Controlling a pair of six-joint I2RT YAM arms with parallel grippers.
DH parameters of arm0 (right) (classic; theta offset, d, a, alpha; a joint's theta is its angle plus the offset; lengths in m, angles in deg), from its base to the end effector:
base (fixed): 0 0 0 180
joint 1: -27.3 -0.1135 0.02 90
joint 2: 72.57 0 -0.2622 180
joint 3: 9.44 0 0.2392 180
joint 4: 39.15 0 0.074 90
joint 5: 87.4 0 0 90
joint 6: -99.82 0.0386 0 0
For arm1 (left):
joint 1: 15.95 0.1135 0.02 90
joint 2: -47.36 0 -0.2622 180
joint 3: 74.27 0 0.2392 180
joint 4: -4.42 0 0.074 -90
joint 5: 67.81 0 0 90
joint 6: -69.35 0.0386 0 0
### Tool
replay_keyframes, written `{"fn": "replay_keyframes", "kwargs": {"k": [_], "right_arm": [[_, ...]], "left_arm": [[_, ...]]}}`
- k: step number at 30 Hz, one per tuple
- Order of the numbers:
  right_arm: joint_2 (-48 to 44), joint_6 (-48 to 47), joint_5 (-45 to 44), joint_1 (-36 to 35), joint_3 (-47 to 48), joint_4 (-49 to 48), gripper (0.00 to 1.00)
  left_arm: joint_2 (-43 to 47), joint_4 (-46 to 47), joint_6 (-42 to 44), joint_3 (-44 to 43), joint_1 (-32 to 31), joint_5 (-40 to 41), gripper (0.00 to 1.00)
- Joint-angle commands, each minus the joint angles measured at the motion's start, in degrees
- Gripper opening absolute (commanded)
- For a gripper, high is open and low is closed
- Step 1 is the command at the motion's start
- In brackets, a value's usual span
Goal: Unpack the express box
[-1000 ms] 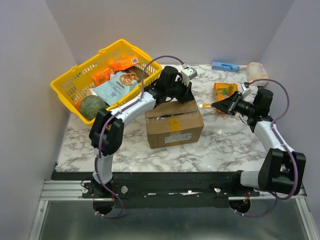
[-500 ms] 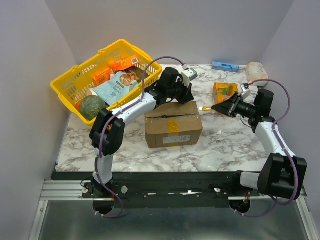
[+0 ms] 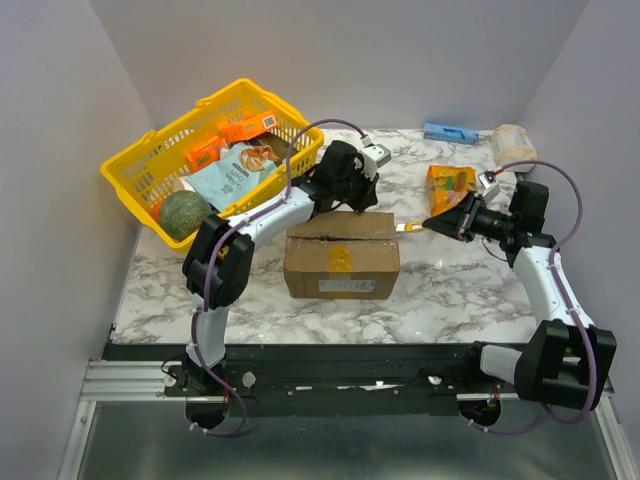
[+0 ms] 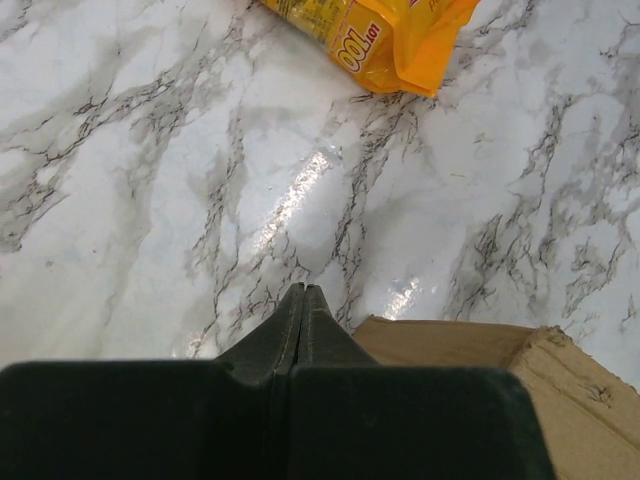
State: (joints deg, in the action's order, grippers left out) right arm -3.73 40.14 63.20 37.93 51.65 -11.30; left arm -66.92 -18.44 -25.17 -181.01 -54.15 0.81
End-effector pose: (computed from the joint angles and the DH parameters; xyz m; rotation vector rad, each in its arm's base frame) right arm 0.2401 -0.0108 0.2717 0.1387 2.1110 1.3446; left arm 0.3526 -0.2954 0.2655 0.8496 2.0006 -0.8307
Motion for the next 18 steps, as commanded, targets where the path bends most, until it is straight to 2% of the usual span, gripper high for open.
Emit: {"fn": "replay_keyframes", "kwargs": {"k": [1,5,9,12,15,18], "right_arm": [[0.86,-3.34,-0.74,0.26,2.03,4.26,0.00],[2.52,-3.08,-0.83,0.18,4.49,4.17,0.01],[6.12,-3.08,-0.92,0.18,7.83,3.99,0.00],[8.76,-2.56,-0.92,0.18,10.73,2.68,0.00],[12.45,-1.76,-1.01,-0.08,14.42,1.53,0.00],[14.92,-1.94,-1.10,-0.26,17.84,1.36,0.00]], "left_arm": [[5.81,-0.89,5.81,-4.21,0.23,3.02,0.03],[14.40,-1.76,10.65,-3.78,0.05,-3.81,0.12],[21.80,-6.58,15.40,6.12,-0.91,-12.60,0.19],[26.82,-9.41,20.48,14.55,-2.58,-15.87,0.22],[30.86,-6.96,26.89,22.30,-5.04,-15.35,0.22],[32.19,-3.72,30.52,26.53,-7.32,-14.30,0.22]]}}
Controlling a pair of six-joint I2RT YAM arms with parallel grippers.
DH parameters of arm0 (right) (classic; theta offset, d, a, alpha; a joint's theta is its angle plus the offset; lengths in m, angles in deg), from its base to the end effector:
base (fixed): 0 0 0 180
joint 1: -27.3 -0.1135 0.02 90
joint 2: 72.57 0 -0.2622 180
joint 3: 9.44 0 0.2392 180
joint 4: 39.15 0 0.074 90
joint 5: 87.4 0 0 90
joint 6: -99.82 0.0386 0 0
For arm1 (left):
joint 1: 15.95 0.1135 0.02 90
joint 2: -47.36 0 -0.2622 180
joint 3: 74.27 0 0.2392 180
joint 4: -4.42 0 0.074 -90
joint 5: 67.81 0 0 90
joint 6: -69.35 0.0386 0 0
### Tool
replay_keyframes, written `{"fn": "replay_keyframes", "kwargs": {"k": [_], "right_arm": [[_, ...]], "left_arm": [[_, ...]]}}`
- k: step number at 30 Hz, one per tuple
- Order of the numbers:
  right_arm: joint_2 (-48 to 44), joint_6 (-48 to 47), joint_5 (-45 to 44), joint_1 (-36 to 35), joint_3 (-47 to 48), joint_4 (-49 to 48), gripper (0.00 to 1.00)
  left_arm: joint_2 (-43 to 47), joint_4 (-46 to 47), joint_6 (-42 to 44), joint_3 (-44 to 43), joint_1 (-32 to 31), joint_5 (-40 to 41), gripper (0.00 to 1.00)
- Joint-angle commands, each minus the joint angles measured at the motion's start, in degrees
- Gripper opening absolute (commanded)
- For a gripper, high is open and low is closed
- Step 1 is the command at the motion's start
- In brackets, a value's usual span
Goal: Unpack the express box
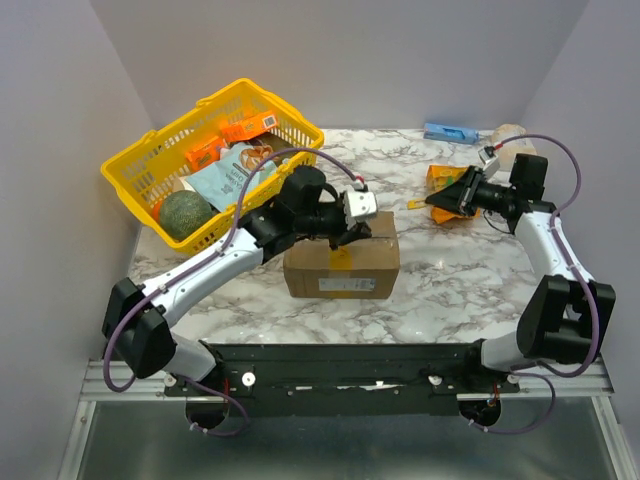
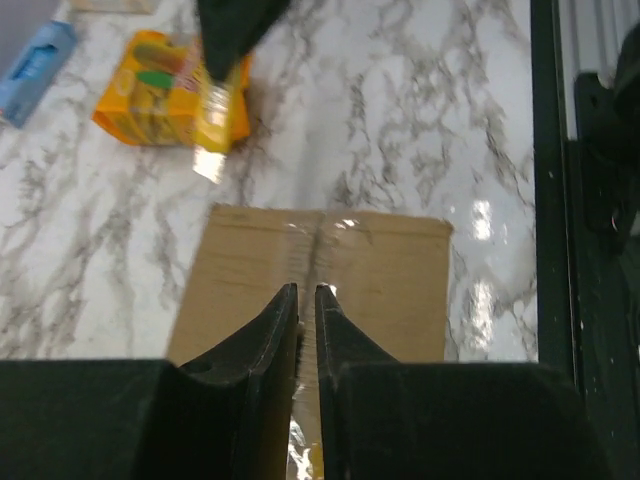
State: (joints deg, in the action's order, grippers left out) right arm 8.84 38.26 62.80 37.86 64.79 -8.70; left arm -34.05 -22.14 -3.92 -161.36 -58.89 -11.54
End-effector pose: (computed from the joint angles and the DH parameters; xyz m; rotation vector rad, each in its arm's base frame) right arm 0.2932 -0.0206 0.2860 0.1337 2.1311 1.3328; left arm 0.2182 -0.2323 0.3586 1.3080 1.4717 -0.8701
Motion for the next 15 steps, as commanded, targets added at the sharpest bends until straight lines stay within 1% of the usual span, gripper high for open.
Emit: {"fn": "replay_keyframes", "kwargs": {"k": [1,2,3,6,9,11,12,14,15], "right_arm": [[2.61,-0.15,-0.88,-0.20,5.33,-1.25,0.00],[2.88,-0.23,-1.49,-0.20,5.77,-1.33,0.00],[2.88,-0.41,-1.58,-0.20,6.47,-1.33,0.00],[2.79,-0.59,-1.67,-0.20,7.09,-1.16,0.00],[1.66,-0.94,-1.85,-0.20,6.48,-0.98,0.00],[0.86,-1.72,-2.02,-0.20,5.78,-0.37,0.01],[0.16,-2.16,-2.20,-0.20,5.60,-0.11,0.00],[-0.37,-3.83,-3.16,-0.20,5.69,0.94,0.00],[-0.63,-4.53,-3.60,-0.11,5.78,1.56,0.00]], "left_arm": [[-0.60,1.04,12.24,7.86,-3.37,-1.34,0.22],[-0.33,2.26,14.01,9.00,-4.08,-0.81,0.22],[-0.33,5.76,15.34,11.45,-5.13,-0.54,0.22],[-0.77,10.69,20.44,14.53,-6.63,-0.10,0.24],[-2.61,11.77,22.38,15.16,-7.68,-0.19,0.25],[-4.89,13.78,20.63,14.99,-8.04,1.21,0.25],[-5.86,15.62,17.40,14.64,-8.21,5.48,0.25],[-9.10,18.00,12.48,14.28,-8.48,11.20,0.23],[-10.25,20.45,7.84,13.41,-8.48,17.59,0.22]]}}
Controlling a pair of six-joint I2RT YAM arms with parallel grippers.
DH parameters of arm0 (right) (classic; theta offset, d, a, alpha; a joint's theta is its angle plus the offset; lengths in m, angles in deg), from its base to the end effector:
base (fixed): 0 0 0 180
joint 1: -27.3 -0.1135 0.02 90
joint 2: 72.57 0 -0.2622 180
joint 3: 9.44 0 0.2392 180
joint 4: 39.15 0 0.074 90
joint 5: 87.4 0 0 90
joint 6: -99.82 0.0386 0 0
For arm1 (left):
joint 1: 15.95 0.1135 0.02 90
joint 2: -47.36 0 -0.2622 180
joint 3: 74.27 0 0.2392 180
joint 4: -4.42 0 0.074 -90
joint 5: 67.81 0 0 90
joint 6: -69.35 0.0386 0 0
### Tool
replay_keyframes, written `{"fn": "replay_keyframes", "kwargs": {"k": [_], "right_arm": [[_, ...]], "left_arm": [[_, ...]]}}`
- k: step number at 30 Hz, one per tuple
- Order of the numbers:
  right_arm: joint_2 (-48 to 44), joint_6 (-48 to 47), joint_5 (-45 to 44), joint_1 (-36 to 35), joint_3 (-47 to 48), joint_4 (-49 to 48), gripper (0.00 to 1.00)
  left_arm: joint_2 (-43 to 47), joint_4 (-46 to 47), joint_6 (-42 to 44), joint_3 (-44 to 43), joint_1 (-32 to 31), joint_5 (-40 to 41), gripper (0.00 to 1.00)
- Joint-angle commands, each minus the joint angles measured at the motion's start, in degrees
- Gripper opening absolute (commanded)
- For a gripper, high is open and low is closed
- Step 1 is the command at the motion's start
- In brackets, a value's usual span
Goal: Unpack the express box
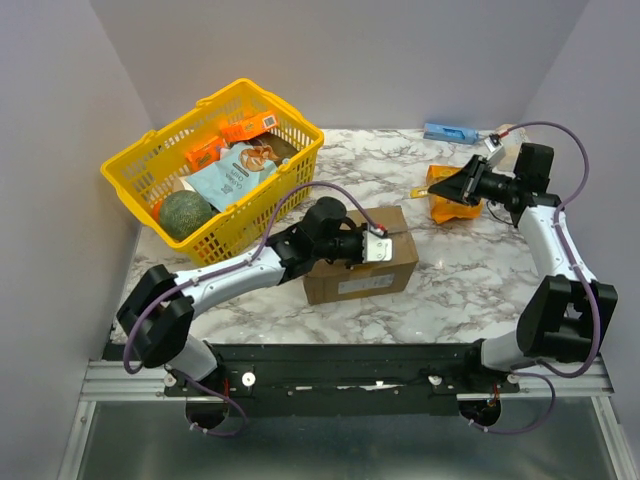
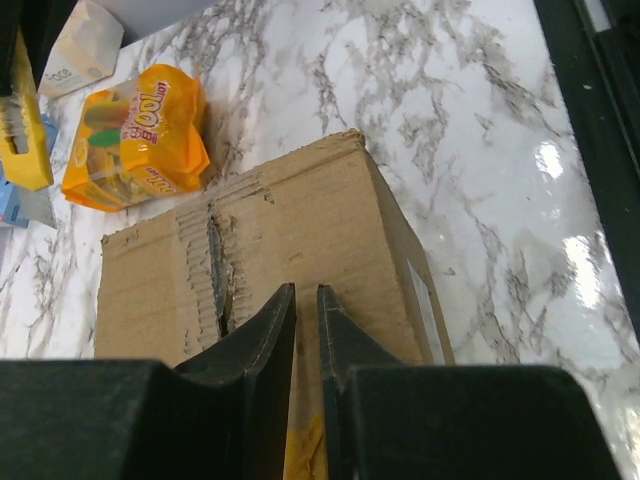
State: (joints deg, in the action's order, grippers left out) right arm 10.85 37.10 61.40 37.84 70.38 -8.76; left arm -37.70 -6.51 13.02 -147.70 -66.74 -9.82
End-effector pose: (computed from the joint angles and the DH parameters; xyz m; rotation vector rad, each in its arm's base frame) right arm 0.3075 -0.0236 0.3064 0.0812 2.0868 1.2701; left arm 0.1929 -0.2688 0.2856 1.5781 1.1863 -0.7426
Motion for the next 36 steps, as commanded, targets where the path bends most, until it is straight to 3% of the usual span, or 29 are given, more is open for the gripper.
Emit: {"fn": "replay_keyframes", "kwargs": {"k": [1,5,14,19,28,36], "right_arm": [[-3.25,-3.90,-2.73,-0.09,0.35,2.16,0.00],[-5.37,-5.31,-3.78,0.18,-0.78,3.30,0.00],[-0.28,-10.39,-1.33,2.37,5.27,0.32,0.00],[3.59,-12.44,-1.33,2.29,8.18,0.49,0.00],[2.28,-9.10,-3.26,0.09,4.23,1.72,0.01],[2.36,-10.15,-4.93,-1.76,3.17,1.37,0.00]], "left_arm": [[-8.01,5.28,-11.15,-0.87,-0.54,18.88,0.22],[-13.28,6.42,-15.30,-4.56,-0.46,24.80,0.20],[-9.44,2.31,-11.01,-2.90,-0.46,13.12,0.15],[-5.65,-0.17,-8.71,2.46,0.42,13.46,0.15],[-9.51,0.36,-15.21,-0.52,0.51,15.92,0.15],[-9.25,0.27,-15.21,0.01,0.51,16.63,0.15]]}}
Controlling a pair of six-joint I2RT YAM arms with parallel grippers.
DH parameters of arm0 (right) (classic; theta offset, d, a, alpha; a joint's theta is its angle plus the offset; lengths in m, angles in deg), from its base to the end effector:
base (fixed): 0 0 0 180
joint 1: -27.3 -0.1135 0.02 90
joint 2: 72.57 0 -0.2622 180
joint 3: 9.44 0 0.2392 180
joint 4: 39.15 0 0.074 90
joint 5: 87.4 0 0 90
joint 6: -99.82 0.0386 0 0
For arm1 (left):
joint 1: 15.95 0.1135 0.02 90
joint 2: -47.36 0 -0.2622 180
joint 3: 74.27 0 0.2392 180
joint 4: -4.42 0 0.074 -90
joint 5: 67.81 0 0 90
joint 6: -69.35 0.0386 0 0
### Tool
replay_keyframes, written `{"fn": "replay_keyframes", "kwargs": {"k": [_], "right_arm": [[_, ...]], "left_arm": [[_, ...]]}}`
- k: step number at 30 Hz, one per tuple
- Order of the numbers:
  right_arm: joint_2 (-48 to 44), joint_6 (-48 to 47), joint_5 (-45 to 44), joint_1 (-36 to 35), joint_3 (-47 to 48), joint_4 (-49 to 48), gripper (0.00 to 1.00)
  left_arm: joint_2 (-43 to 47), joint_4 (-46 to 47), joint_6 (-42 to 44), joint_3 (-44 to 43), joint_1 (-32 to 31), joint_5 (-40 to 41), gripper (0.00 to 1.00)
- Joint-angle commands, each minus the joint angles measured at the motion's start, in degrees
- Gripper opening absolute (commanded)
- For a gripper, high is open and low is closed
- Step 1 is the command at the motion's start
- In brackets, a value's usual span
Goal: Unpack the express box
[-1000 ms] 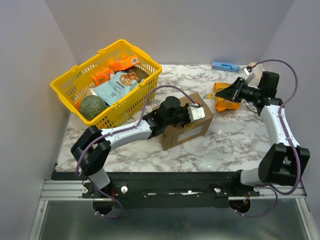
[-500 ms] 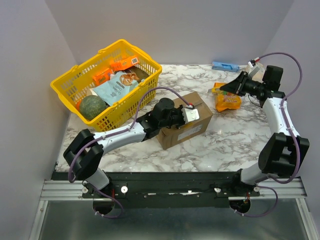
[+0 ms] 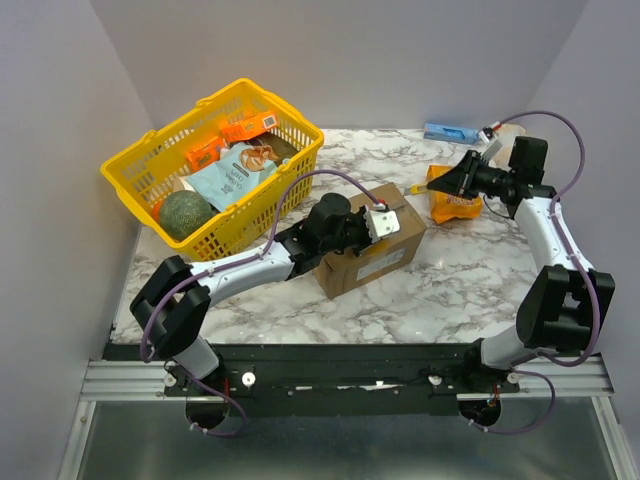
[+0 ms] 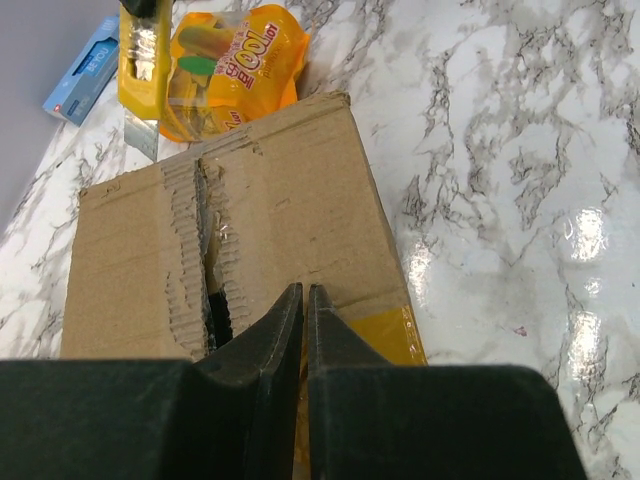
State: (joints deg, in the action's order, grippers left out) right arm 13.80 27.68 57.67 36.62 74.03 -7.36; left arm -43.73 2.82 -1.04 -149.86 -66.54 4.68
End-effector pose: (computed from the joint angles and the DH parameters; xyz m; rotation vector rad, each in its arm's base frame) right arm 0.3222 -0.0208 0.3084 -0.0613 2.0783 1.1210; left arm 0.2205 -0.2866 0.2791 1.2662 1.4267 -0.6552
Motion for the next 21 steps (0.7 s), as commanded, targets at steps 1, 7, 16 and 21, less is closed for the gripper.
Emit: {"fn": "replay_keyframes", "kwargs": {"k": [1,7,16,21], "right_arm": [[-0.41,-0.82,-1.37,-0.53,-0.39,-0.29,0.00],[0.90,-1.17,-1.28,-0.62,1.01,-0.82,0.00],[1.52,-1.52,-0.05,-0.71,0.92,0.05,0.01],[0.30,-4.94,-1.36,-0.71,1.45,5.15,0.00]], "left_arm": [[-3.22,-9.06,-1.16,2.34,0.31,2.14,0.15],[-2.69,-9.24,-1.51,2.78,0.31,1.87,0.15],[-3.04,-8.80,-2.30,2.96,0.31,3.19,0.12],[-3.22,-8.53,-2.74,3.58,0.40,6.09,0.07]]}}
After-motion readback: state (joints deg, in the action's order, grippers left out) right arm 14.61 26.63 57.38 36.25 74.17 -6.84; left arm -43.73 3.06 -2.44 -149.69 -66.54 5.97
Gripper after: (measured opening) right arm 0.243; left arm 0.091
